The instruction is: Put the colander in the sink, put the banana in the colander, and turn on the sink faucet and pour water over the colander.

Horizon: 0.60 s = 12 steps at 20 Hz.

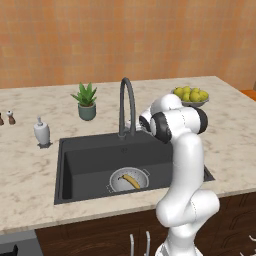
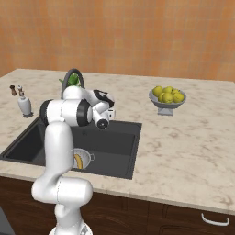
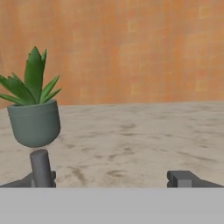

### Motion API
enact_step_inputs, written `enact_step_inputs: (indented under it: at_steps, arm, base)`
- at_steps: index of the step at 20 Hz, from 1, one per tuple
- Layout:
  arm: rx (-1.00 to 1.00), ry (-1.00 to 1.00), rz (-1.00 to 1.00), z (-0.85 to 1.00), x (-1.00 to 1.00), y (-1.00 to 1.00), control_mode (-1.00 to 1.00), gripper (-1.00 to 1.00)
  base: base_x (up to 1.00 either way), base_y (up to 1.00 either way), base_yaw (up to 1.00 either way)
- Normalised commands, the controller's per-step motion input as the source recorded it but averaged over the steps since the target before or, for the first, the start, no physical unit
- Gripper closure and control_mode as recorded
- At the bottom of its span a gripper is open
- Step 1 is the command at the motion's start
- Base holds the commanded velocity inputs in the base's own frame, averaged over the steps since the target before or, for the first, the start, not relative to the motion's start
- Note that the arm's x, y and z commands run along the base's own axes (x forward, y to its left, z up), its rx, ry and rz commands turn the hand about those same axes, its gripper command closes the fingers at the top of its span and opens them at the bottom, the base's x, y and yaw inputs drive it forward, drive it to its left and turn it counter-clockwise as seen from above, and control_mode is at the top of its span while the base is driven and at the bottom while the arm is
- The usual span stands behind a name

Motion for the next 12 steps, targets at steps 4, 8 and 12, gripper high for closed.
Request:
enact_step_inputs:
  at_steps: [4,8,12]
  arm:
    - [0.00,0.00,0.00,0.00,0.07,-0.65,-1.00,-1.00]
    - [0.00,0.00,0.00,-0.04,0.06,-0.77,-1.00,-1.00]
    - [0.01,0.00,0.00,-0.09,0.03,-0.88,-1.00,-1.00]
  base:
    - [0.00,0.00,0.00]
    - [0.00,0.00,0.00]
    - [0.00,0.00,0.00]
